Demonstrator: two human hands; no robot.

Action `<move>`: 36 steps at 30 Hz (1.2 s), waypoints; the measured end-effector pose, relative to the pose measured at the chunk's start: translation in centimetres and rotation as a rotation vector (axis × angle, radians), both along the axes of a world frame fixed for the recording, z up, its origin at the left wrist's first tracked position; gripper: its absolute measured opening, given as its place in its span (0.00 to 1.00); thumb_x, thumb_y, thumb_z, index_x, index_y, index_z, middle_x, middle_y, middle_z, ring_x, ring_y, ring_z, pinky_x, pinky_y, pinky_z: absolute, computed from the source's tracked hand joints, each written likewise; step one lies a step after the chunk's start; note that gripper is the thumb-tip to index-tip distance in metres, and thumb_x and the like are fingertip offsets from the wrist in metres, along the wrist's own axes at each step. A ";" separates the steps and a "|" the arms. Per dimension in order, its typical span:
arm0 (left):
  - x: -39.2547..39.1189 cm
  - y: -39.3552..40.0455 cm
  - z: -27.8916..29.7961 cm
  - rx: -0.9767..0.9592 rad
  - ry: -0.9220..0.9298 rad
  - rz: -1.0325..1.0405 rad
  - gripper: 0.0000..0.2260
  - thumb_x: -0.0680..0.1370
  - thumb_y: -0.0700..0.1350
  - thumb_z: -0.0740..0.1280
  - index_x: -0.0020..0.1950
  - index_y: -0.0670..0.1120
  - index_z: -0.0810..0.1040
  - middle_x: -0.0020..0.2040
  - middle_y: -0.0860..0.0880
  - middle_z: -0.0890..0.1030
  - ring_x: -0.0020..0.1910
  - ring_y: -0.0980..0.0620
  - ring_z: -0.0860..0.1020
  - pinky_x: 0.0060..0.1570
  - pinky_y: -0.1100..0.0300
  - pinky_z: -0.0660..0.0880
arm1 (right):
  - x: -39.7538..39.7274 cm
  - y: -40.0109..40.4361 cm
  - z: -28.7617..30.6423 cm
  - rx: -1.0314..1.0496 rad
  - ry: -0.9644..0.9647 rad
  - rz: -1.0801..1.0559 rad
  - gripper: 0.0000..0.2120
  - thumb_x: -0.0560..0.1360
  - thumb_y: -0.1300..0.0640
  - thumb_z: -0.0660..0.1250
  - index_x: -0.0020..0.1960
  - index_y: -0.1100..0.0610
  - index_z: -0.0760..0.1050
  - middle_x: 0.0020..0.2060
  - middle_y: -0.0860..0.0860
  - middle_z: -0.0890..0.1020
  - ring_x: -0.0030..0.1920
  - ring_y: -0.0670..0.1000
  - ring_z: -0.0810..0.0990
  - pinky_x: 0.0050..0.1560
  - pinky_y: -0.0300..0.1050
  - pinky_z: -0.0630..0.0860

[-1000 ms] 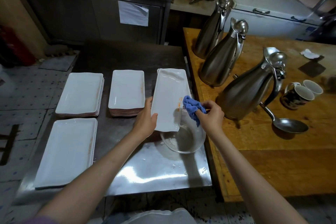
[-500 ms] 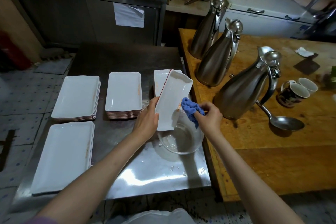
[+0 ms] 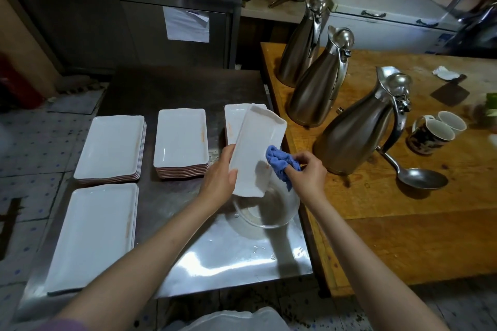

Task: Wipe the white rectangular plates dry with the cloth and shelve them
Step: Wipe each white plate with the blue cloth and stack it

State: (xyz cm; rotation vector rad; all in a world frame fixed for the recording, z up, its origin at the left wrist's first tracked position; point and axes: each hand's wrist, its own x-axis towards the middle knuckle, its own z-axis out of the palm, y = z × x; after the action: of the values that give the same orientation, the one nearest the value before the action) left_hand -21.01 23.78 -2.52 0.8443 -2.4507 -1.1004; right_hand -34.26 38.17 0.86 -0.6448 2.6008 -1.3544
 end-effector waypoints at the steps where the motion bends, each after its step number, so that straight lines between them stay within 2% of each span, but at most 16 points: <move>1: 0.0 0.0 0.0 0.081 0.018 0.033 0.24 0.79 0.39 0.61 0.73 0.49 0.58 0.65 0.44 0.74 0.57 0.43 0.75 0.49 0.57 0.70 | 0.1 0.0 0.0 0.001 -0.002 0.001 0.07 0.70 0.64 0.70 0.44 0.55 0.76 0.38 0.44 0.76 0.39 0.44 0.76 0.37 0.35 0.73; 4: 0.0 -0.3 -0.2 0.266 0.080 0.097 0.24 0.79 0.39 0.62 0.73 0.47 0.59 0.67 0.45 0.72 0.62 0.45 0.73 0.56 0.56 0.70 | 0.6 0.1 0.1 0.001 -0.005 0.034 0.07 0.70 0.65 0.70 0.44 0.56 0.76 0.36 0.44 0.76 0.37 0.42 0.75 0.34 0.29 0.71; 7: 0.1 -0.7 -0.4 0.393 0.116 0.122 0.24 0.79 0.39 0.63 0.73 0.46 0.59 0.67 0.45 0.71 0.64 0.45 0.72 0.61 0.53 0.71 | 1.2 0.0 0.0 0.041 -0.013 0.159 0.07 0.70 0.65 0.70 0.45 0.56 0.78 0.36 0.44 0.77 0.37 0.42 0.76 0.35 0.31 0.74; 10: 0.1 -0.8 -0.6 0.479 0.167 0.153 0.24 0.79 0.39 0.64 0.73 0.45 0.59 0.66 0.45 0.72 0.63 0.47 0.73 0.58 0.56 0.71 | 1.8 -0.2 -0.1 0.158 0.085 0.299 0.08 0.68 0.67 0.69 0.45 0.59 0.80 0.36 0.44 0.76 0.35 0.43 0.73 0.35 0.33 0.67; 13: 0.0 -0.8 -0.6 0.530 0.207 0.199 0.23 0.80 0.38 0.63 0.73 0.44 0.59 0.65 0.47 0.71 0.62 0.49 0.72 0.53 0.62 0.69 | 2.2 -0.2 -0.5 0.248 0.171 0.393 0.11 0.68 0.66 0.71 0.51 0.60 0.82 0.43 0.50 0.75 0.43 0.47 0.72 0.44 0.32 0.64; 16: 0.0 -1.0 -0.6 0.555 0.221 0.254 0.23 0.80 0.38 0.62 0.73 0.43 0.59 0.67 0.45 0.72 0.63 0.48 0.72 0.55 0.60 0.70 | 2.8 0.2 -1.1 0.244 0.223 0.416 0.14 0.70 0.62 0.72 0.55 0.58 0.81 0.54 0.56 0.72 0.55 0.53 0.72 0.55 0.38 0.66; 19: 0.1 -1.2 -0.7 0.584 0.216 0.299 0.23 0.80 0.39 0.62 0.73 0.44 0.60 0.68 0.45 0.72 0.63 0.48 0.72 0.58 0.58 0.70 | 3.6 0.4 -0.7 0.225 0.174 0.395 0.14 0.73 0.56 0.70 0.58 0.54 0.80 0.64 0.54 0.67 0.65 0.51 0.65 0.61 0.38 0.64; 22: 0.4 -1.3 -0.9 0.591 0.227 0.294 0.23 0.80 0.39 0.62 0.73 0.45 0.60 0.68 0.45 0.72 0.64 0.47 0.72 0.60 0.57 0.71 | 4.2 0.4 -0.5 0.227 0.151 0.365 0.14 0.73 0.53 0.70 0.58 0.54 0.80 0.67 0.53 0.64 0.66 0.50 0.64 0.62 0.39 0.67; 26: 0.6 -1.1 -0.4 0.573 0.230 0.244 0.24 0.80 0.39 0.63 0.73 0.45 0.59 0.66 0.47 0.72 0.62 0.49 0.73 0.59 0.58 0.72 | 3.9 -0.2 -1.0 0.213 0.165 0.284 0.09 0.73 0.60 0.70 0.53 0.58 0.81 0.62 0.56 0.68 0.61 0.52 0.70 0.55 0.34 0.66; 29: 0.6 -1.0 0.2 0.564 0.213 0.205 0.24 0.80 0.39 0.62 0.73 0.46 0.59 0.61 0.51 0.72 0.57 0.53 0.73 0.44 0.71 0.73 | 3.3 -0.8 -1.2 0.138 0.144 0.249 0.08 0.71 0.66 0.70 0.50 0.59 0.81 0.54 0.53 0.71 0.55 0.51 0.73 0.50 0.25 0.66; 31: 0.8 -1.1 0.4 0.570 0.213 0.182 0.23 0.80 0.39 0.62 0.73 0.46 0.59 0.60 0.52 0.72 0.57 0.52 0.74 0.38 0.74 0.72 | 2.9 -1.4 -1.0 0.083 0.148 0.219 0.11 0.70 0.67 0.70 0.50 0.57 0.77 0.49 0.49 0.73 0.51 0.49 0.75 0.48 0.25 0.69; 34: 1.0 -1.1 0.6 0.575 0.207 0.162 0.23 0.80 0.39 0.63 0.73 0.48 0.59 0.61 0.51 0.72 0.58 0.52 0.74 0.44 0.66 0.75 | 2.3 -2.3 0.1 0.001 0.092 0.147 0.17 0.69 0.67 0.71 0.52 0.53 0.69 0.45 0.45 0.74 0.45 0.42 0.75 0.43 0.30 0.73; 36: 1.1 -1.1 0.6 0.583 0.196 0.151 0.24 0.80 0.40 0.63 0.73 0.49 0.59 0.62 0.51 0.72 0.58 0.51 0.74 0.48 0.58 0.78 | 1.7 -3.0 0.4 -0.009 0.103 0.122 0.16 0.69 0.66 0.72 0.52 0.54 0.72 0.45 0.46 0.76 0.45 0.42 0.75 0.41 0.28 0.71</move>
State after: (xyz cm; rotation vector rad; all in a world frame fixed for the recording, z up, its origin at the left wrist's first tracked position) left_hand -19.88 22.68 -1.92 1.0008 -1.8874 -1.7771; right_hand -32.59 35.20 1.29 -0.8809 2.5859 -1.3308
